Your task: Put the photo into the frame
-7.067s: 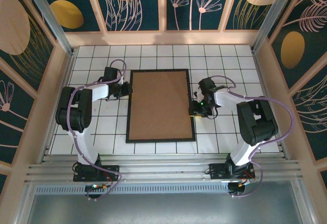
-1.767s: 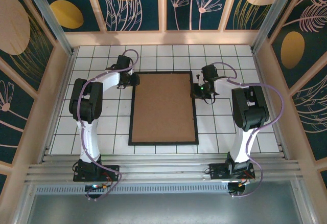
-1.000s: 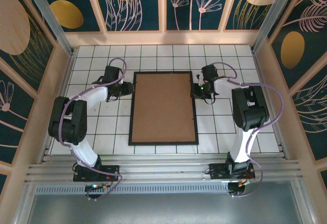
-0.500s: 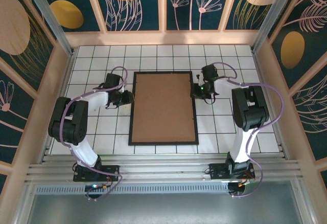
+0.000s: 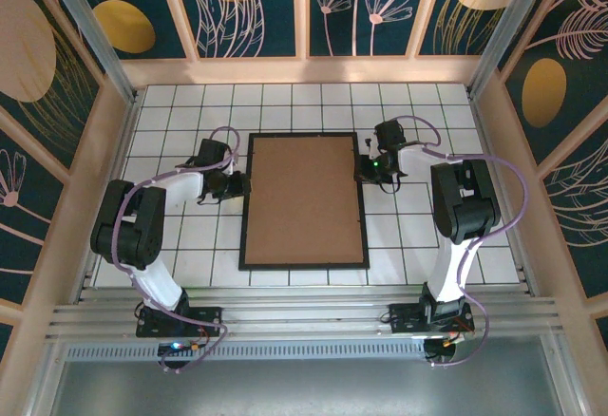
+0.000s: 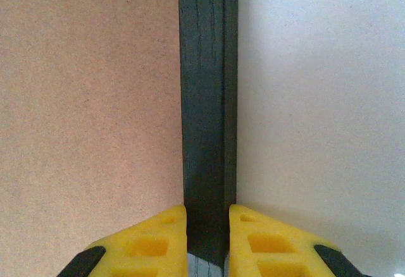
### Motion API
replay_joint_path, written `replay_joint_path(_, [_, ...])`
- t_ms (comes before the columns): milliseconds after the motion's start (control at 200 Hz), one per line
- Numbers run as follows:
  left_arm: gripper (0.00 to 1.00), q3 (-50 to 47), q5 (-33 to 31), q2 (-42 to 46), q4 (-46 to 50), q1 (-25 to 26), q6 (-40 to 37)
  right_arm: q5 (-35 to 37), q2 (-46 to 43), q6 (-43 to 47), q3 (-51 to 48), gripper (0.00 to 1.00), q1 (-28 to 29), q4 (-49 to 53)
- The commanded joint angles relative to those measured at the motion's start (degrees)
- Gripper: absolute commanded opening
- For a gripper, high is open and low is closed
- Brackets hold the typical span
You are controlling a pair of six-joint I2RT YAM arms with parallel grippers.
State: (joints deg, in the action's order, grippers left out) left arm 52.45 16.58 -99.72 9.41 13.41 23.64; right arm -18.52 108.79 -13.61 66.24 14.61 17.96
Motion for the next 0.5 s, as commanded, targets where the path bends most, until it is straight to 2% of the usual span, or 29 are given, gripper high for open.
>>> replay_joint_path(0, [0.32, 0.5, 1.4, -1.7, 0.2, 0.6, -0.8, 1.0, 1.4, 0.9, -0.6, 0.19, -0.3, 1.4])
replay_joint_path(495, [0.38, 2.1, -0.5, -4.6, 1.9, 3.1, -2.9, 0.3, 1.5, 0.1, -1.2, 0.19, 0.6, 0.9])
